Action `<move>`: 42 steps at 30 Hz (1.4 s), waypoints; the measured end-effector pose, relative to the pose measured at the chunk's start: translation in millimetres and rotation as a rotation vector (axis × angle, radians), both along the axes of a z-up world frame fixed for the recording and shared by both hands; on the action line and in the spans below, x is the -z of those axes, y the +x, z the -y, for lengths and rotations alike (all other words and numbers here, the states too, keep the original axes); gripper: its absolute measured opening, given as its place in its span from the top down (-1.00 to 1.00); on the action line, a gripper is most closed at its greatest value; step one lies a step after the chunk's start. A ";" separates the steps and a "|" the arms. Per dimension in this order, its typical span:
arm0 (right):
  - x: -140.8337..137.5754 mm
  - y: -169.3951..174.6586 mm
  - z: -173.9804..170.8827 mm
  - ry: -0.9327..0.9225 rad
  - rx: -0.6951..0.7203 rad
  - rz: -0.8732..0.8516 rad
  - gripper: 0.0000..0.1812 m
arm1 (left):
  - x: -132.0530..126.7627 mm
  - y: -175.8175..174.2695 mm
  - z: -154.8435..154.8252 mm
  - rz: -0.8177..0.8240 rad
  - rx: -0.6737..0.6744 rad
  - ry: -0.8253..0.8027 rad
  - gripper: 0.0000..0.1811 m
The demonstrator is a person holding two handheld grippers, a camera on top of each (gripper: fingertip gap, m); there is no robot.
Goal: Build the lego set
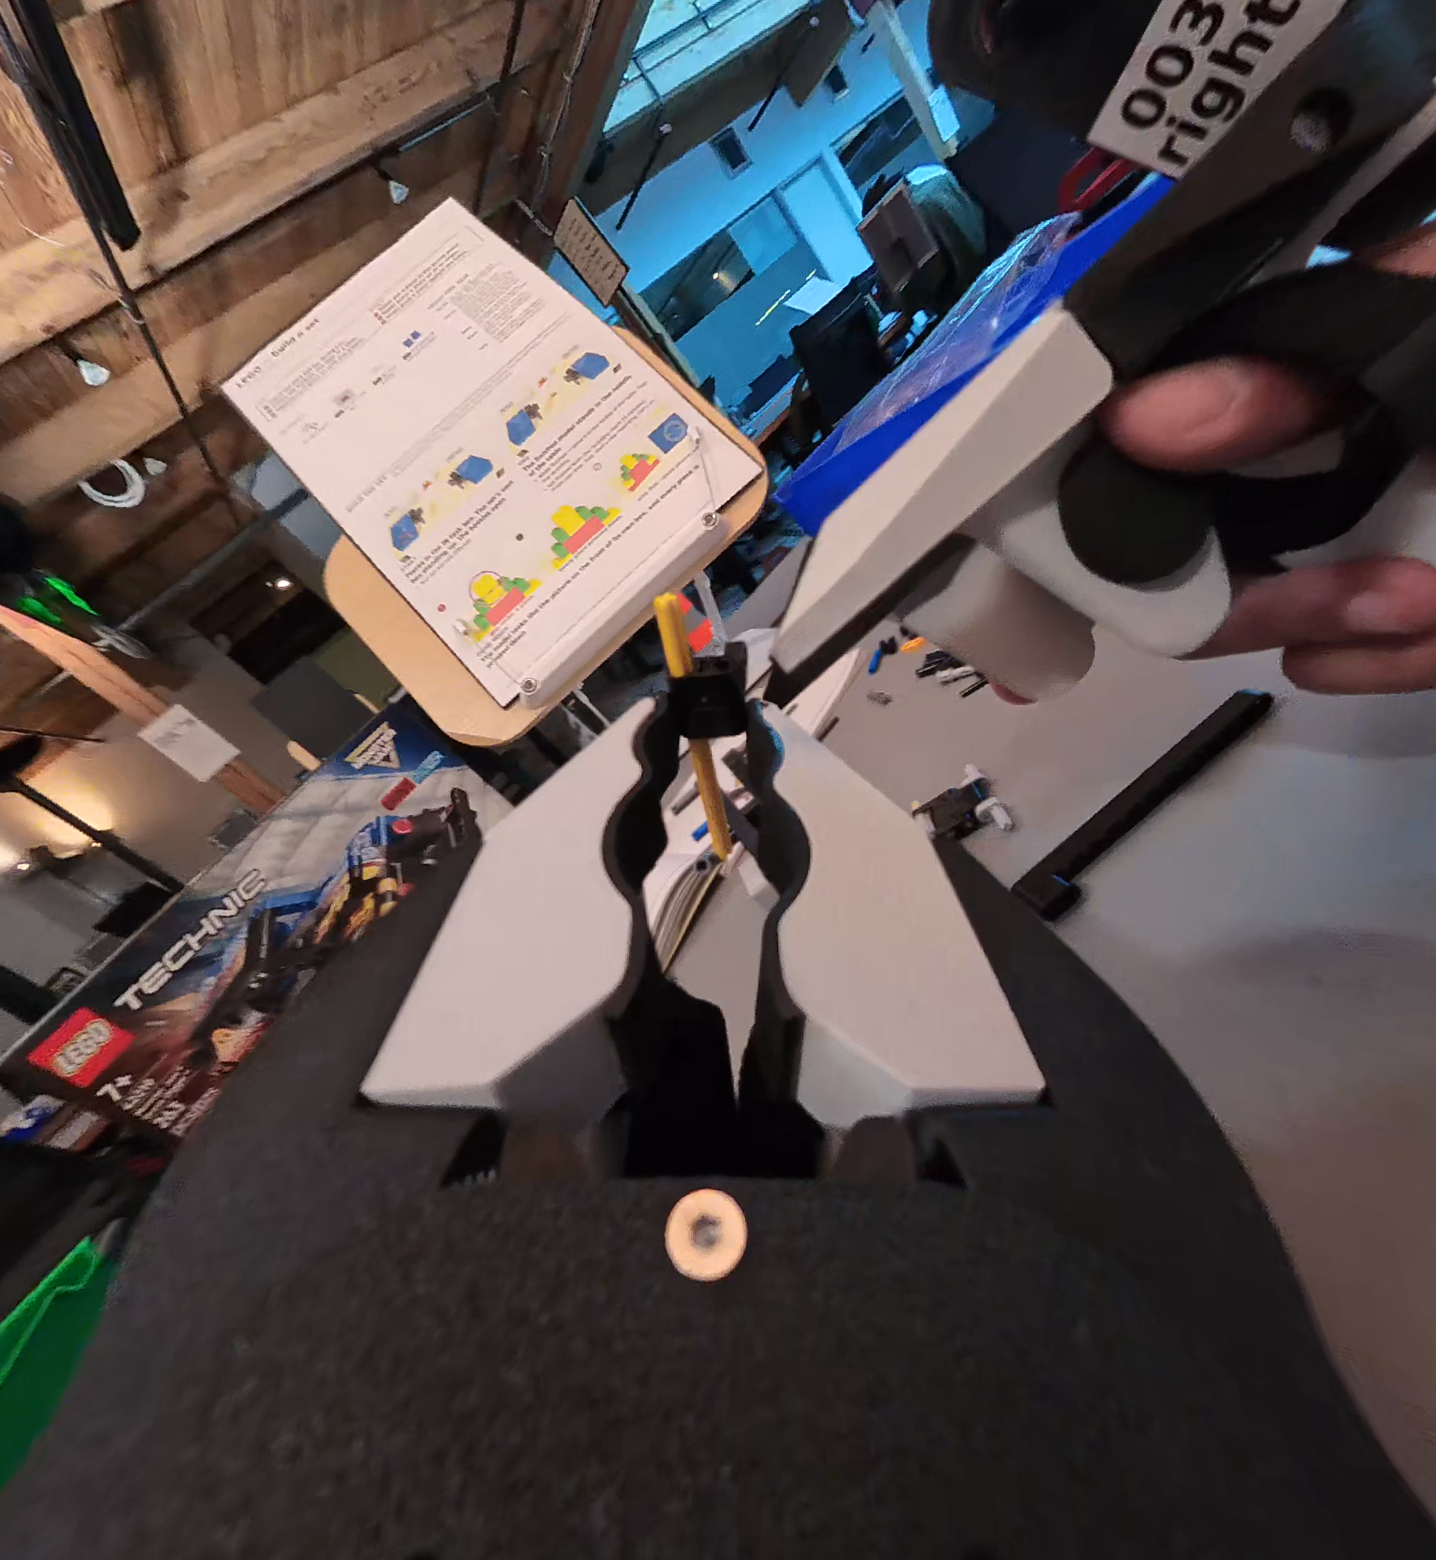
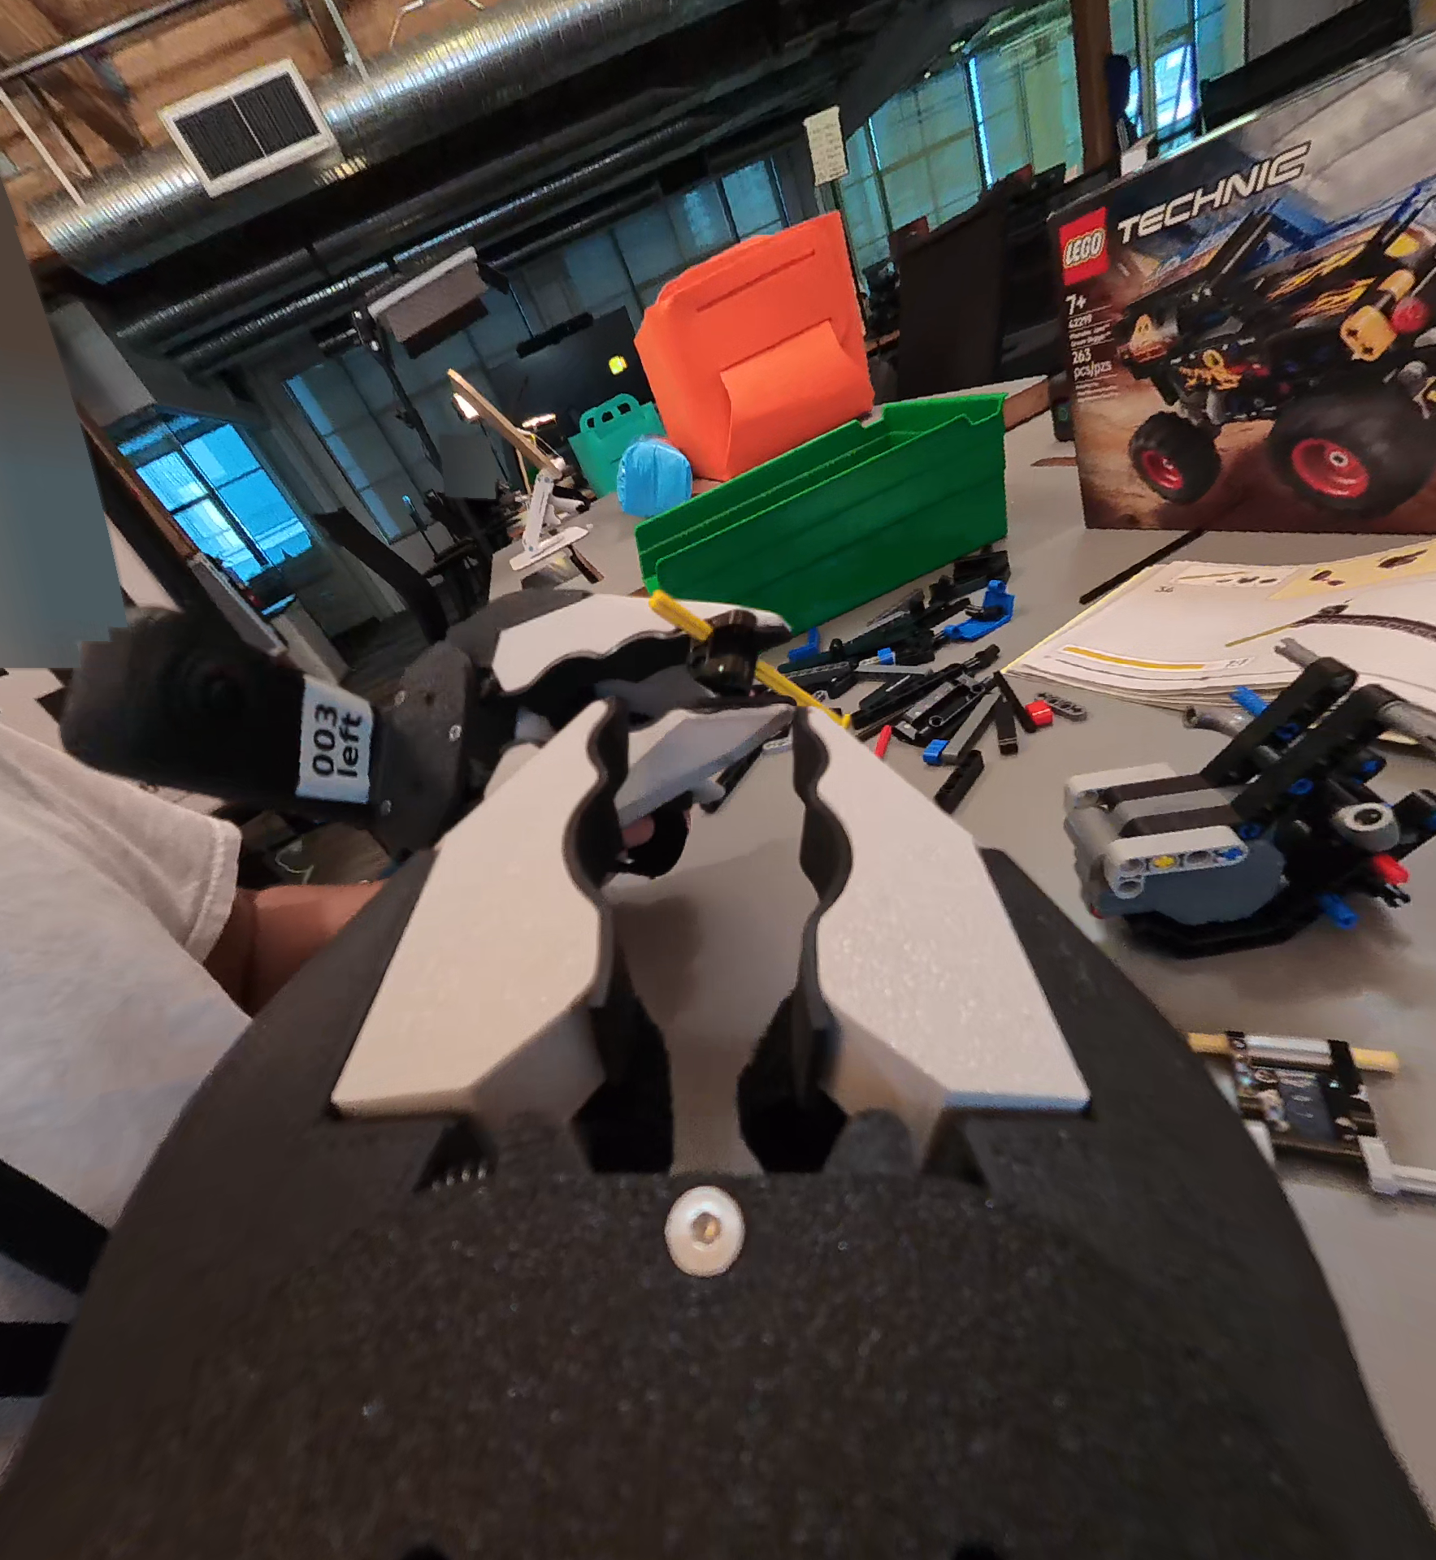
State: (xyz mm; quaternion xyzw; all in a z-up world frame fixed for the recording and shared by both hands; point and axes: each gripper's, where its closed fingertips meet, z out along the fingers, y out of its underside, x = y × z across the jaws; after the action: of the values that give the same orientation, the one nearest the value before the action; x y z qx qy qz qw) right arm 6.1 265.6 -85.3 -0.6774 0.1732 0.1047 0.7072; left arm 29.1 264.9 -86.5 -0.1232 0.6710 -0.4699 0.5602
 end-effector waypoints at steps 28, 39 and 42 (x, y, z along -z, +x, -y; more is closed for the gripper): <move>0.1 9.3 5.1 -0.191 0.239 0.455 0.84 | 5.0 -1.7 13.9 -0.053 -0.104 -0.057 0.85; 12.0 19.1 20.1 -0.428 -0.021 0.612 0.84 | 22.3 -9.6 14.0 -0.304 0.179 -0.004 0.71; 20.3 11.3 22.8 -0.505 -0.226 0.629 0.84 | 27.7 -11.9 8.5 -0.349 0.256 0.136 0.71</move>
State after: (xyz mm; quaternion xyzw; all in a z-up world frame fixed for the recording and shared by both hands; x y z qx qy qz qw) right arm 17.3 242.8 -105.6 -0.8432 -0.1063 -0.0759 0.5215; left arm 17.1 256.4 -114.1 -0.0784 0.7980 -0.4623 0.3786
